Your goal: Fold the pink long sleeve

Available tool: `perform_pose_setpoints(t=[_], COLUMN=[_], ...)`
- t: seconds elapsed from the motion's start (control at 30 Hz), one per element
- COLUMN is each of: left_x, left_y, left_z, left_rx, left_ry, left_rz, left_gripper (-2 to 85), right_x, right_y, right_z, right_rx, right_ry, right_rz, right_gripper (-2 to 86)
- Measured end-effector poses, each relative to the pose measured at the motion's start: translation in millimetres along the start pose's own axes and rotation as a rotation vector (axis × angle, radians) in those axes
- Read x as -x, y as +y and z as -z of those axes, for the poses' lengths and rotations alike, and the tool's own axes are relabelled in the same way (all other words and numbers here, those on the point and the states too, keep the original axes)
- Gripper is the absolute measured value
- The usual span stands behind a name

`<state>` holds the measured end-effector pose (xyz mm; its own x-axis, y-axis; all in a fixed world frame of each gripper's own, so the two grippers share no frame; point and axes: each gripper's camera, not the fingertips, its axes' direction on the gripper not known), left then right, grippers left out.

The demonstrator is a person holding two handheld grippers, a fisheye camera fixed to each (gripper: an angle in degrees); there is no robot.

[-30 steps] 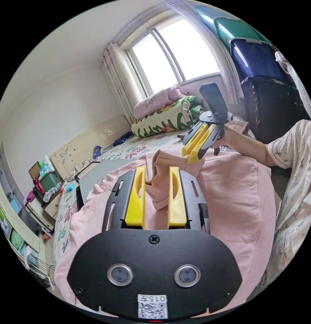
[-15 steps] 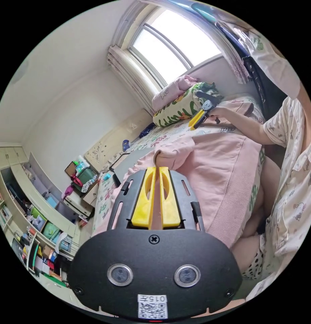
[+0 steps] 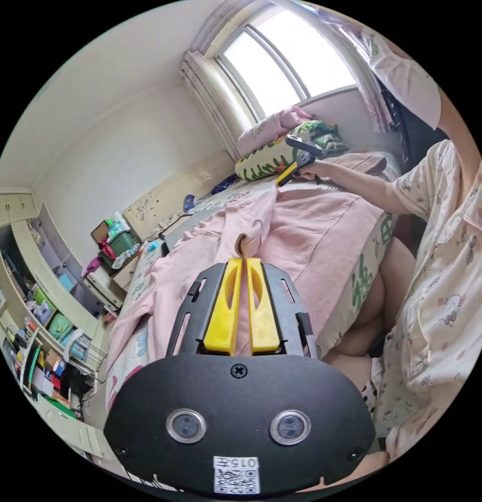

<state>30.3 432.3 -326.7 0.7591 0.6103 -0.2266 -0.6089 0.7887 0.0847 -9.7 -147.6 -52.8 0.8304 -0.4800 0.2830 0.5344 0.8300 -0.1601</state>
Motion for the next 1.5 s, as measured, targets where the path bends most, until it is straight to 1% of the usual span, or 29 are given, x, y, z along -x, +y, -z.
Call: perform_pose_setpoints(t=[0.1,0.2,0.27,0.33,0.37,0.4,0.43,0.47,0.5,0.53,0.57,0.63,0.7,0.77,0.87,0.93,1.0,1.13,1.27,1.37,1.43,1.5], left_x=[-18,-17,-3,29,40,65,82,86,93,99,102,110,114,117,117,112,108,92,79,65,48,35], left_y=[5,12,19,27,28,30,30,27,21,15,13,12,19,26,33,36,38,31,19,20,24,26], left_z=[-37,-53,-48,-35,-34,-39,-54,-65,-96,-132,-151,-217,-253,-277,-291,-305,-306,-302,-302,-319,-342,-353], left_rx=[0.105,0.132,0.074,-0.084,-0.118,-0.16,-0.156,-0.134,-0.053,0.037,0.085,0.222,0.286,0.328,0.3,0.3,0.264,0.253,0.261,0.309,0.383,0.4], left_ry=[0.084,0.192,0.249,0.23,0.21,0.173,0.151,0.145,0.137,0.147,0.165,0.293,0.34,0.376,0.417,0.452,0.452,0.333,0.277,0.256,0.232,0.223], left_rz=[-0.092,-0.1,-0.059,0.078,0.143,0.279,0.343,0.346,0.347,0.371,0.392,0.44,0.477,0.504,0.515,0.505,0.495,0.438,0.395,0.374,0.337,0.318], left_gripper=[1.0,1.3,1.8,2.7,3.0,3.7,4.8,5.4,7.1,9.2,10.4,12.6,12.4,10.9,6.5,2.5,1.1,0.2,0.1,0.2,0.2,0.3], right_x=[-12,-31,-46,-55,-52,-38,-18,-6,21,52,68,126,154,165,175,186,187,182,183,186,187,186], right_y=[26,52,71,94,100,111,121,124,131,139,144,169,186,198,220,244,260,292,315,332,345,353], right_z=[-25,-19,4,49,61,83,100,107,116,122,123,119,109,99,85,80,80,83,82,75,68,65], right_rx=[0.108,0.119,0.047,-0.184,-0.259,-0.4,-0.496,-0.522,-0.534,-0.51,-0.491,-0.381,-0.291,-0.246,-0.184,-0.141,-0.144,-0.181,-0.184,-0.156,-0.141,-0.135], right_ry=[-0.074,-0.072,-0.067,-0.053,-0.074,-0.148,-0.25,-0.304,-0.405,-0.478,-0.508,-0.565,-0.568,-0.577,-0.6,-0.553,-0.521,-0.465,-0.417,-0.391,-0.377,-0.367], right_rz=[0.042,0.011,-0.022,-0.074,-0.064,-0.009,0.086,0.146,0.291,0.454,0.536,0.8,0.899,0.905,0.924,0.982,0.984,0.978,0.966,0.968,0.984,0.988], right_gripper=[-0.3,1.7,4.3,6.6,6.6,6.6,6.5,6.4,6.5,7.0,7.4,9.4,10.2,10.7,8.7,6.0,4.2,1.1,0.4,0.2,0.1,0.1])
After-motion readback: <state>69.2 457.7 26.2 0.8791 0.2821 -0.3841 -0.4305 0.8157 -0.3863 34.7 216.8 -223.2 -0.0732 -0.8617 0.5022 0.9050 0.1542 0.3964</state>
